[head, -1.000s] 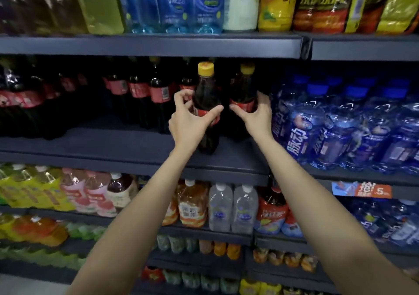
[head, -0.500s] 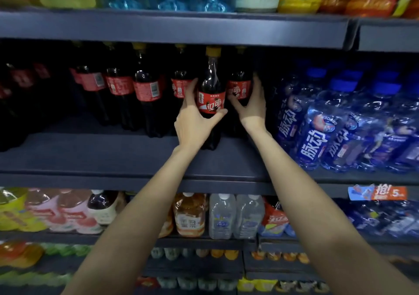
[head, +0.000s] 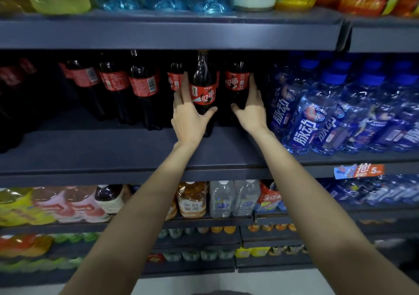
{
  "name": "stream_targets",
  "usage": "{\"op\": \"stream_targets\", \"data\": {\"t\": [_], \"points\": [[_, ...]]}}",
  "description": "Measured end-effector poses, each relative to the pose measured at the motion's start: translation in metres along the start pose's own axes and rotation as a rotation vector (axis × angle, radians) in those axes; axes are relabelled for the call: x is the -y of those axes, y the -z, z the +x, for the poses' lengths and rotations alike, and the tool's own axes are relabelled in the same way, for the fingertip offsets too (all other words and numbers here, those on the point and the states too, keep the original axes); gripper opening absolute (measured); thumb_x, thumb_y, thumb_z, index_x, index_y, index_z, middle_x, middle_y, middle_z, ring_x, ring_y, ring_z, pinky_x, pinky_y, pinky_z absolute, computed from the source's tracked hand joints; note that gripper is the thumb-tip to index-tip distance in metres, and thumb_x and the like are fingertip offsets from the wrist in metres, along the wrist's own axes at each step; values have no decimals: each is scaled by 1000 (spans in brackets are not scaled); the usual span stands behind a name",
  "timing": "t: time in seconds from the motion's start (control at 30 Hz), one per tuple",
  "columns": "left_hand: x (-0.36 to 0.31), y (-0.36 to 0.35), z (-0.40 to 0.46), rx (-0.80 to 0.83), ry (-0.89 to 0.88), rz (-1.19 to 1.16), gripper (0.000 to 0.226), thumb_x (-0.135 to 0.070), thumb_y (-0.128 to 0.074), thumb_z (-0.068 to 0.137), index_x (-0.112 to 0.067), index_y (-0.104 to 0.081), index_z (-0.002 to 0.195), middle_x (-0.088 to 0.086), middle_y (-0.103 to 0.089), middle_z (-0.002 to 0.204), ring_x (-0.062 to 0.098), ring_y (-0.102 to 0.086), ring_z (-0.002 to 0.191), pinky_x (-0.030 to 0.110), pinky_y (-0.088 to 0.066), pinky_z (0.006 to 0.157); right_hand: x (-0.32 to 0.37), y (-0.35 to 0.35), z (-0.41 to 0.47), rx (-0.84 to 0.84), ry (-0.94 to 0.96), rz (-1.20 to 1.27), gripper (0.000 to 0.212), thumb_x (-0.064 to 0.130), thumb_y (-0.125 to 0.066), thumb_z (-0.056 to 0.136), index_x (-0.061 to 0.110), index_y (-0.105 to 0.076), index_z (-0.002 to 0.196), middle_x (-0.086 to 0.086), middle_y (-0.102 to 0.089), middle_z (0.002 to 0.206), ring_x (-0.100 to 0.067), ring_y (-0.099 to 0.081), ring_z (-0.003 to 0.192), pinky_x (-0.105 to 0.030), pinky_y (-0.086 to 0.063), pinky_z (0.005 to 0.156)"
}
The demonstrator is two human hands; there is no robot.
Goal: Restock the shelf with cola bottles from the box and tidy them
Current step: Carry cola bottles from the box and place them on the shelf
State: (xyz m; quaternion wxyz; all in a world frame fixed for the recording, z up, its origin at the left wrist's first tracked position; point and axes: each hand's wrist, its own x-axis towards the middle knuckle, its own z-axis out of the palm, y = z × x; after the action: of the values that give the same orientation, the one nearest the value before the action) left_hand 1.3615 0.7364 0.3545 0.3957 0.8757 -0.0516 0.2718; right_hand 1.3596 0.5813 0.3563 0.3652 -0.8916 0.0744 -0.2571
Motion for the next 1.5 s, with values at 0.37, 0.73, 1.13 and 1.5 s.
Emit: {"op": "stream_targets", "data": {"t": [0.37, 0.73, 1.13, 1.5], "points": [[-14, 25, -75, 89, 155, -319, 49, -26, -63, 88, -22, -44, 133, -5, -48, 131, 12, -46, 121, 26, -40, 94, 5, 54, -88, -164, 146, -66, 40, 22, -56, 91, 15, -51, 130, -3, -61, 117, -23, -55, 110, -38, -46, 90], [-83, 26, -325, 646, -96, -658, 12, -30, -52, 94, -27, -62, 101, -7, -69, 96, 6, -64, 94, 18, -48, 82, -97, 181, -374, -382, 55, -327, 19, 16, -55, 92, 6, -65, 104, -8, -67, 93, -24, -58, 87, -33, -45, 81], [-137, -63, -639, 1743, -127, -26, 27, -13, -64, 87, -17, -63, 114, 0, -68, 108, 18, -63, 98, 30, -49, 92, -205, 355, -758, -241, -1220, -199, 47, 22, -59, 92, 18, -46, 137, -3, -53, 135, -22, -52, 121, -31, -41, 95], [-348, -186, -838, 1984, -412, 35, 25, -17, -59, 87, -20, -63, 112, -2, -68, 106, 14, -63, 98, 28, -48, 87, -303, 532, -918, -616, -1730, -50, 33, 18, -60, 90, 12, -58, 122, -6, -65, 116, -24, -60, 107, -29, -43, 84]]}}
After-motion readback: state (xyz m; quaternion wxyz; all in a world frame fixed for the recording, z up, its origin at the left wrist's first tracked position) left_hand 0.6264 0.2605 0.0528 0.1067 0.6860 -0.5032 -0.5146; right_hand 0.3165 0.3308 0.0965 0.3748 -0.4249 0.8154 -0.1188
